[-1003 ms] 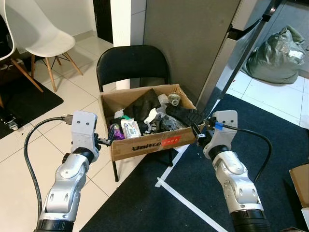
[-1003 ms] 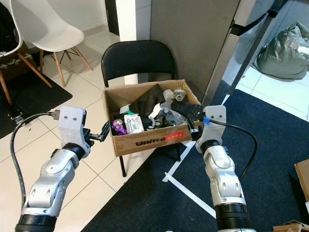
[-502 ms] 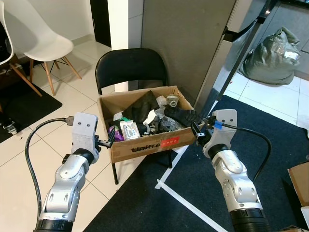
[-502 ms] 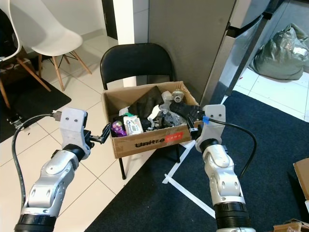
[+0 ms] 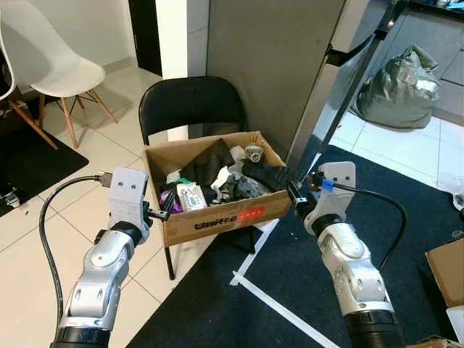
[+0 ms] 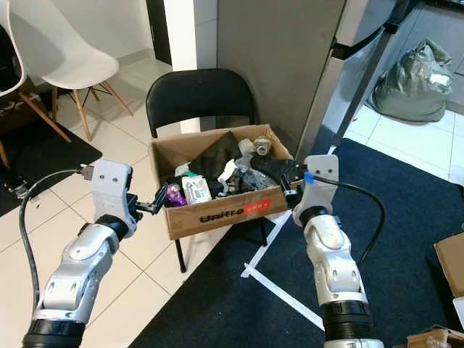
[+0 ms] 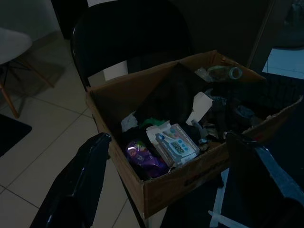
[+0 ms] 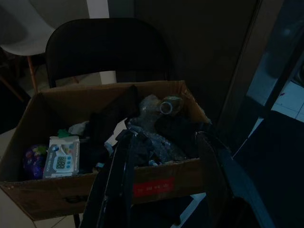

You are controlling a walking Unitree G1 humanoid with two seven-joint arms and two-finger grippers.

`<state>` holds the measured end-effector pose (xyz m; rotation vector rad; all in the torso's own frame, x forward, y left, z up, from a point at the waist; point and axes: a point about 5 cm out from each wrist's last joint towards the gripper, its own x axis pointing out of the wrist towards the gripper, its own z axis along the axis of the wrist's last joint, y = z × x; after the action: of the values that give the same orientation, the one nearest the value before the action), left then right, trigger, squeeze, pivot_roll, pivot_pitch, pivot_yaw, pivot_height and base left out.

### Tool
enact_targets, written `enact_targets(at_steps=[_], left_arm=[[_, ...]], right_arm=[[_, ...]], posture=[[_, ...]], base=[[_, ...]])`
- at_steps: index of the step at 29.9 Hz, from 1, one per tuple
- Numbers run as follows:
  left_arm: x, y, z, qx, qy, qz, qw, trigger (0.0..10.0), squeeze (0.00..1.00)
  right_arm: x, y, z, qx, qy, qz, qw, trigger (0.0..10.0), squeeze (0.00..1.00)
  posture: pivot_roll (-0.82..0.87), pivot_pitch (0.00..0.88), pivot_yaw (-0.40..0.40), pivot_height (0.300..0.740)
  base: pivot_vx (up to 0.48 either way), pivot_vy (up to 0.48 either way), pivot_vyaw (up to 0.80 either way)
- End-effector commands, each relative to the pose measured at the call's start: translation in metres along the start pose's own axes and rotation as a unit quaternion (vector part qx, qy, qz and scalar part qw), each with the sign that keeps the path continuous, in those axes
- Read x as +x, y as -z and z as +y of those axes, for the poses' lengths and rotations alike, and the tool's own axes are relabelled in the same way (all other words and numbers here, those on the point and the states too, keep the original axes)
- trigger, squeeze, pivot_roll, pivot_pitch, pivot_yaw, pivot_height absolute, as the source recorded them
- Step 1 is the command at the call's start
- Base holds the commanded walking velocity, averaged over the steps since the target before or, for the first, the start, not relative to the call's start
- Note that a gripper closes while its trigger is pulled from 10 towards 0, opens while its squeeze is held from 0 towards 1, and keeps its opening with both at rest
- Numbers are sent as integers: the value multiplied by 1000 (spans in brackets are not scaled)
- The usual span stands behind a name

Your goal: Picking trash to rubbish bin

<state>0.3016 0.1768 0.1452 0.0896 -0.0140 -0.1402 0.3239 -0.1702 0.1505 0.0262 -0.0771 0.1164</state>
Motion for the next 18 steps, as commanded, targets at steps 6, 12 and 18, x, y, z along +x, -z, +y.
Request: enact_targets(at_steps=[6, 12, 18], left_arm=[[-2, 5, 1, 4, -5, 7, 1000, 10000, 0], [-3, 6, 3, 3, -12, 7, 1000, 10000, 0], [2, -1, 14, 21, -19, 6, 1000, 10000, 0]], right_arm=[[-2, 5, -2, -1, -2, 12, 1000, 10000, 0], [-2, 8, 0, 0, -7, 17, 1000, 10000, 0], [-1, 11, 9, 20, -3, 17, 1000, 10000, 0]], posture=[[-72, 52, -83, 740], [-60, 55, -100, 740], [-19, 72, -73, 740]], base=[[0, 0, 0], [0, 0, 0], [0, 0, 0]])
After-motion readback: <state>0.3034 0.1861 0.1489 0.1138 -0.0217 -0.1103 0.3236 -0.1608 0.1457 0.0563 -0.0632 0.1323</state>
